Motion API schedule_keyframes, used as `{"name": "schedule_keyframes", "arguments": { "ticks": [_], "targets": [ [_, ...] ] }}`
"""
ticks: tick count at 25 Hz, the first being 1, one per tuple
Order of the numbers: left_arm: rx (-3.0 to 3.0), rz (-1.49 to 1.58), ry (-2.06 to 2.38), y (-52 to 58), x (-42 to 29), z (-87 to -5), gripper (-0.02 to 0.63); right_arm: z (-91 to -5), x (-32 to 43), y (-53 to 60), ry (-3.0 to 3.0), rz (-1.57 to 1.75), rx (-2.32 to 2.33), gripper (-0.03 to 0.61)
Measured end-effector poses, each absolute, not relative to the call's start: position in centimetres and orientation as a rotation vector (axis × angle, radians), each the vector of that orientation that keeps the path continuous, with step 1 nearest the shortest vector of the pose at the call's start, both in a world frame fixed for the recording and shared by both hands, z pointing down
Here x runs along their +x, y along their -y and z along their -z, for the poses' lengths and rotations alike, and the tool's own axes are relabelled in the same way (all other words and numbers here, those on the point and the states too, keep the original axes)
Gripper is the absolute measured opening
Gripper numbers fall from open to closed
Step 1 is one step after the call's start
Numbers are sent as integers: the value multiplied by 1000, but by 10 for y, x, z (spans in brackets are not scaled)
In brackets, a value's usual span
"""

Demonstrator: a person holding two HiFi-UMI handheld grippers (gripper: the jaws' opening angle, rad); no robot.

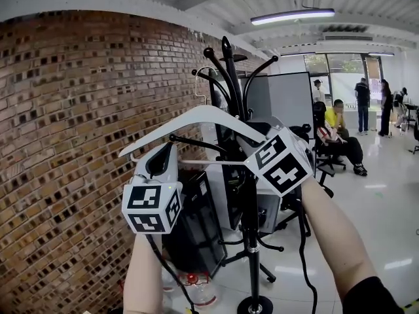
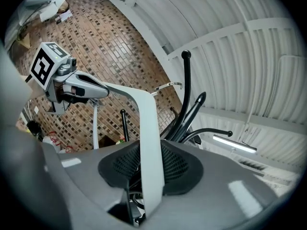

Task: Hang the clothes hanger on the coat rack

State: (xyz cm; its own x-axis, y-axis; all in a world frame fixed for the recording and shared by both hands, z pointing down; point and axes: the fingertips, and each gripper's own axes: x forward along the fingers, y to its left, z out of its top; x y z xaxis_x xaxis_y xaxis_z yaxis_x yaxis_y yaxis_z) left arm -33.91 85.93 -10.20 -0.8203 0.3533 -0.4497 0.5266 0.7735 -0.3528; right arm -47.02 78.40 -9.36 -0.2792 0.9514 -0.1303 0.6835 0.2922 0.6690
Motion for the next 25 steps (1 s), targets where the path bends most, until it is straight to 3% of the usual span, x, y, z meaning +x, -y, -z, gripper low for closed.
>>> {"name": "schedule_keyframes", "arguments": {
  "ticks": [25],
  "targets": [
    [568,649,-2622,-842,-376,97,5,93,-486,-758,-2174,-714,1388,123]
  ]
}}
